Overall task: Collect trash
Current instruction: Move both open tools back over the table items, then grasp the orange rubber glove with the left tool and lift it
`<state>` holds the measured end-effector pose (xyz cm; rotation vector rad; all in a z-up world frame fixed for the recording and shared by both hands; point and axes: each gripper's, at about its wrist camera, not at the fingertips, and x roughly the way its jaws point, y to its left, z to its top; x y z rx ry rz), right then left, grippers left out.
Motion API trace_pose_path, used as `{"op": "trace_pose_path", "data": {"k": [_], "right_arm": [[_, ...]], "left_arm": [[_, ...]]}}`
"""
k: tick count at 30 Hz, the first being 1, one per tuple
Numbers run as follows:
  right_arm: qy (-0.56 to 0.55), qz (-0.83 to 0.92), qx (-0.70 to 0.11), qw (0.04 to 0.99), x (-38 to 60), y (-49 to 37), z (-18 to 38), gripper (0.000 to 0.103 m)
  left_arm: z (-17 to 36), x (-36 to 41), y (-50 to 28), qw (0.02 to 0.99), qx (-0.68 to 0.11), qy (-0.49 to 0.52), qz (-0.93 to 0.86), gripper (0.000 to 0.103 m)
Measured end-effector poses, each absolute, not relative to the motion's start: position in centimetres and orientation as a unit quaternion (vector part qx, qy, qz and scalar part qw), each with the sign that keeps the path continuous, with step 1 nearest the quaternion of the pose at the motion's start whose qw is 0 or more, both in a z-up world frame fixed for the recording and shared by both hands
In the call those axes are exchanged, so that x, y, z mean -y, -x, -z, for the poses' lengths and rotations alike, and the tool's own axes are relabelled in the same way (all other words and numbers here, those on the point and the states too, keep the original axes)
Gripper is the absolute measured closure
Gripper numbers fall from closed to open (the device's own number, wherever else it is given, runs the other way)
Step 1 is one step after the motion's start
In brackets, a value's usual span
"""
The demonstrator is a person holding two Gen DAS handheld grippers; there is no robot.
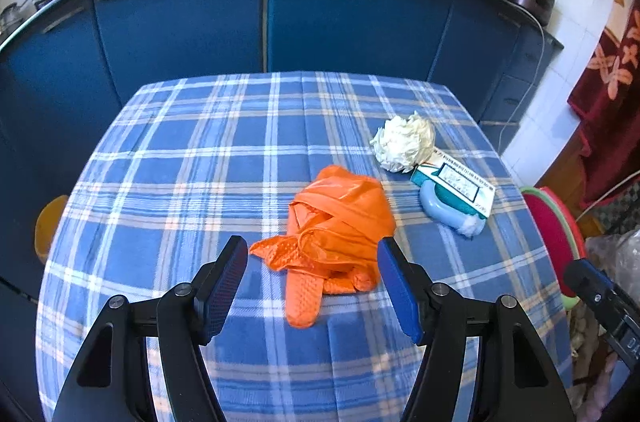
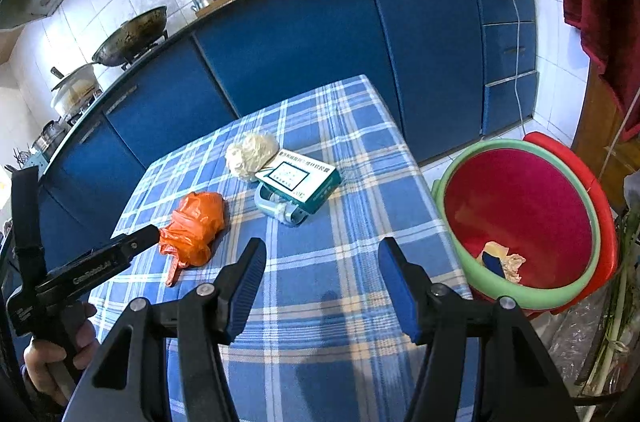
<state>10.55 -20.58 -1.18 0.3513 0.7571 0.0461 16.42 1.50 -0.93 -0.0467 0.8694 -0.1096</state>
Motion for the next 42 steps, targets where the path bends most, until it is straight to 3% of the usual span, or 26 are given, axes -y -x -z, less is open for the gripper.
{"op": "trace_pose_path", "data": {"k": [27, 35, 38, 42], "right_arm": [[-0.154, -0.045, -0.414, 0.896, 18.1, -15.0, 4.2, 0.039], [-0.146, -0.061, -0.424, 0.892, 17.0, -16.5, 4.8, 0.039], [-0.141, -0.07, -0.424, 0.892, 16.6, -16.8, 4.8, 0.039], [-0.131, -0.078, -0.421, 0.894, 16.0, -17.6, 4.9, 0.039]], "left_arm": [[5.1, 0.2, -20.9, 0.888, -0.453, 0.02, 0.08, 0.032], [4.6, 0.2, -20.2, 0.89, -0.442, 0.034, 0.104, 0.071], [4.1, -0.6, -19.6, 0.893, -0.436, 0.052, 0.103, 0.08], [3.6, -2.0, -19.0, 0.896, -0.427, 0.075, 0.092, 0.083]]}}
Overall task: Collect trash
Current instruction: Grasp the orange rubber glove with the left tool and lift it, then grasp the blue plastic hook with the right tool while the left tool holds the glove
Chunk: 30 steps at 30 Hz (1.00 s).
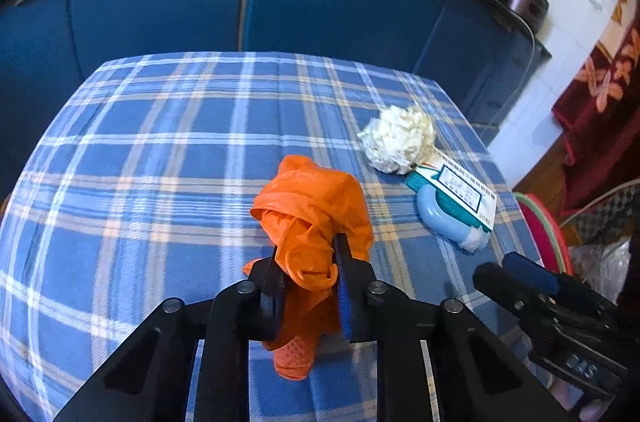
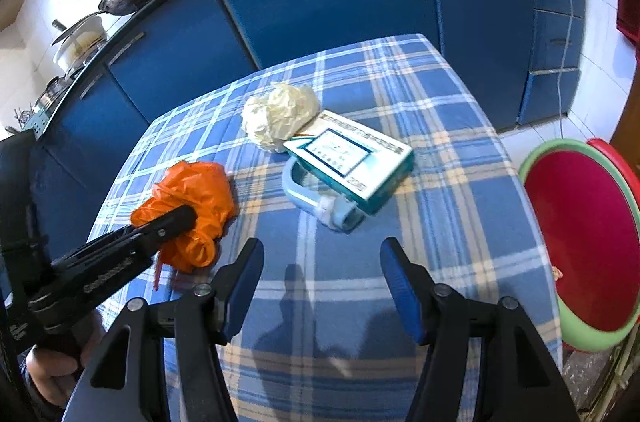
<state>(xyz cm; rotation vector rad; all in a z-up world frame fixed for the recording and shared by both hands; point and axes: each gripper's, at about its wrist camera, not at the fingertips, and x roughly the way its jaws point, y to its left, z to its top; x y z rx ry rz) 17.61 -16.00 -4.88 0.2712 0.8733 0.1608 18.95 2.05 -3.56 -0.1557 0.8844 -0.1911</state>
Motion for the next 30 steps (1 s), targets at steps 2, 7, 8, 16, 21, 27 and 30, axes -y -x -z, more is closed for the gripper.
{"op": "trace_pose_path", "data": {"k": [2, 7, 8, 16, 21, 27, 30], "right_arm": [[-0.128, -0.078, -0.423, 0.894, 15.9, -18.1, 5.1, 0.039], [-0.128, -0.08, -0.43, 0.89, 15.6, -19.3, 5.9, 0.039], [-0.124, -0.082, -0.427, 0.892, 15.5, -19.4, 5.9, 0.039], [-0.103, -0.131, -0.427, 0.889, 13.2, -19.3, 5.7, 0.042], [-0.085, -0.142, -0.419, 0.893, 12.3, -19.0, 5.3, 0.042], [-0.072, -0.117, -0.421, 0.897, 12.5, -19.9, 5.3, 0.043], [-0.066, -0.109, -0.417, 0.9, 12.5, -20.3, 5.4, 0.044]], "left_arm": [[3.4, -2.7, -18.6, 0.898, -0.422, 0.082, 0.088, 0.084], [2.9, -4.1, -17.7, 0.902, -0.413, 0.096, 0.08, 0.084], [2.8, -4.3, -17.6, 0.902, -0.412, 0.098, 0.079, 0.084], [2.9, -5.2, -17.3, 0.902, -0.41, 0.11, 0.075, 0.084], [3.0, -5.3, -17.3, 0.901, -0.411, 0.112, 0.075, 0.084], [3.0, -5.3, -17.3, 0.901, -0.412, 0.113, 0.074, 0.084], [3.0, -5.3, -17.3, 0.901, -0.412, 0.112, 0.075, 0.084]]}}
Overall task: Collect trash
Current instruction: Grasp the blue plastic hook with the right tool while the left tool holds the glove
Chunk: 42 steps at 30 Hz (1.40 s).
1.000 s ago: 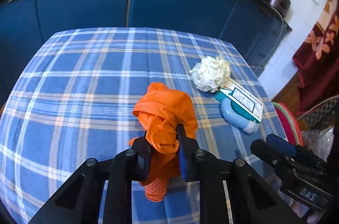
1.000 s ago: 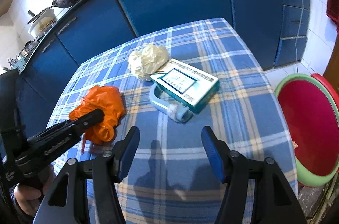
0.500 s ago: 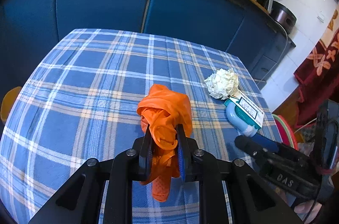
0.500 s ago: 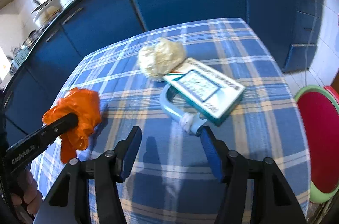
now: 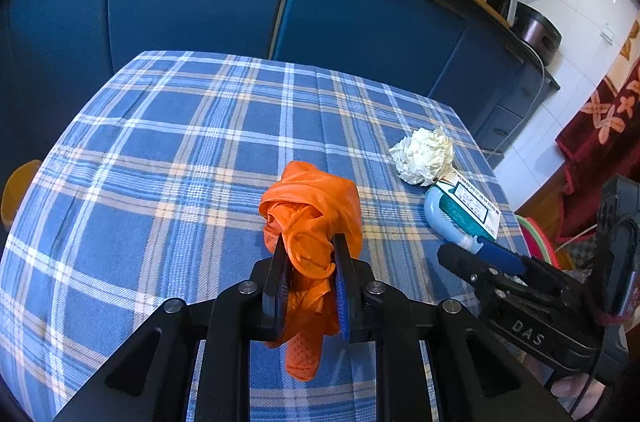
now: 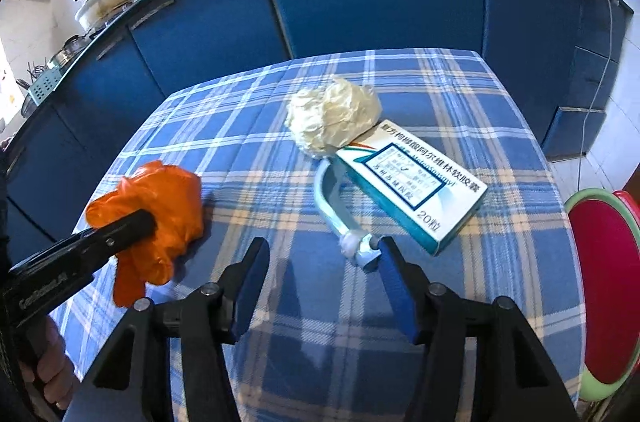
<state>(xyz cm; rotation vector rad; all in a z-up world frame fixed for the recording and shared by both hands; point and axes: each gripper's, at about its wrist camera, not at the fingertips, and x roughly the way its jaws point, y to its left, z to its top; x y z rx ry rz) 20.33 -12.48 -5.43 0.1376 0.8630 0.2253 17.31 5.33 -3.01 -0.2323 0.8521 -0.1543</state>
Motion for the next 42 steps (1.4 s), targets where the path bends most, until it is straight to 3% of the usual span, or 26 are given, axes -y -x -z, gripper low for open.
{"op": "trace_pose_path", "data": {"k": [4, 20, 26, 42], "right_arm": [[-0.051, -0.098, -0.414, 0.903, 12.3, -20.7, 5.4, 0.048], [-0.012, -0.105, -0.421, 0.901, 11.9, -22.1, 6.1, 0.049], [-0.003, -0.107, -0.42, 0.901, 11.6, -22.0, 6.0, 0.077], [-0.054, -0.144, -0.391, 0.908, 12.4, -17.9, 3.3, 0.079]], "left_arm": [[3.0, -5.4, -17.3, 0.902, -0.411, 0.112, 0.075, 0.084], [2.9, -5.4, -17.1, 0.903, -0.407, 0.113, 0.074, 0.084], [2.8, -5.4, -17.1, 0.904, -0.407, 0.112, 0.075, 0.084], [1.0, -3.9, -15.1, 0.912, -0.39, 0.103, 0.082, 0.086]]}}
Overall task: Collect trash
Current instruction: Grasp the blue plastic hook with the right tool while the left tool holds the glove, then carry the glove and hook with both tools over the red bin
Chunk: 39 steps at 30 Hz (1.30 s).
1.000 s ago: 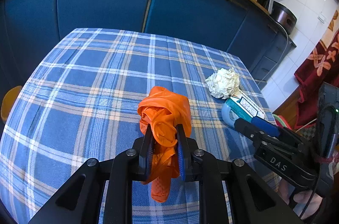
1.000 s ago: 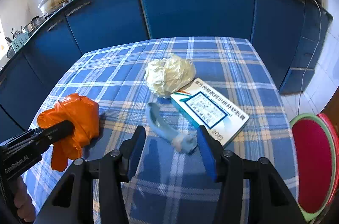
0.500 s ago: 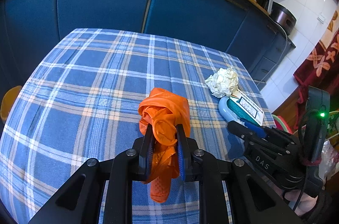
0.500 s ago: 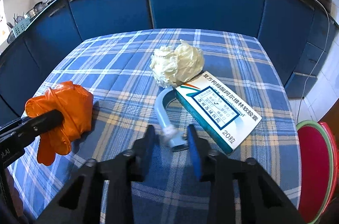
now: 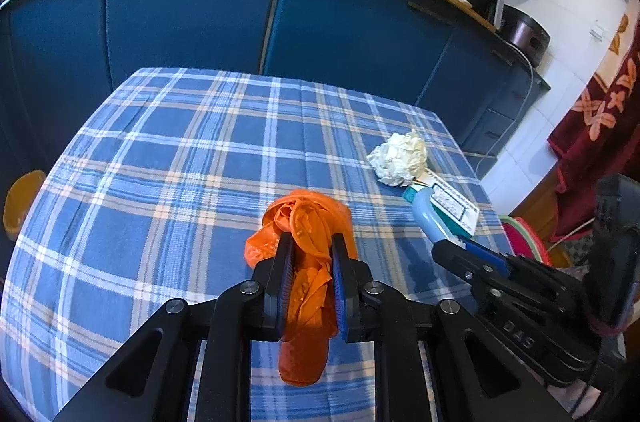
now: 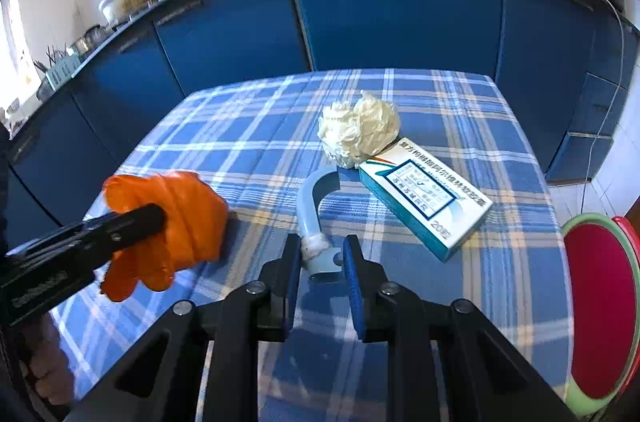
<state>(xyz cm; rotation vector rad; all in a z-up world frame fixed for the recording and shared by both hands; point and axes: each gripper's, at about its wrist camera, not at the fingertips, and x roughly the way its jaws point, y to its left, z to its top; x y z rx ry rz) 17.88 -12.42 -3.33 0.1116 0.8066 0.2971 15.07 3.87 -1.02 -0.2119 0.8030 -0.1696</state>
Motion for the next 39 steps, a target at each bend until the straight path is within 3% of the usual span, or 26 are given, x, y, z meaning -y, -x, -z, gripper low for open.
{"op": "trace_pose_path", "data": {"k": [16, 39], "right_arm": [[-0.116, -0.127, -0.352, 0.92, 18.0, -12.8, 0.8, 0.079], [-0.179, 0.022, -0.323, 0.929, 31.3, -8.0, 1.4, 0.079]], "left_arm": [[-1.8, 1.5, -13.1, 0.918, -0.367, 0.068, 0.135, 0.09], [-2.9, 16.5, -14.5, 0.893, -0.365, -0.015, 0.261, 0.091]]}}
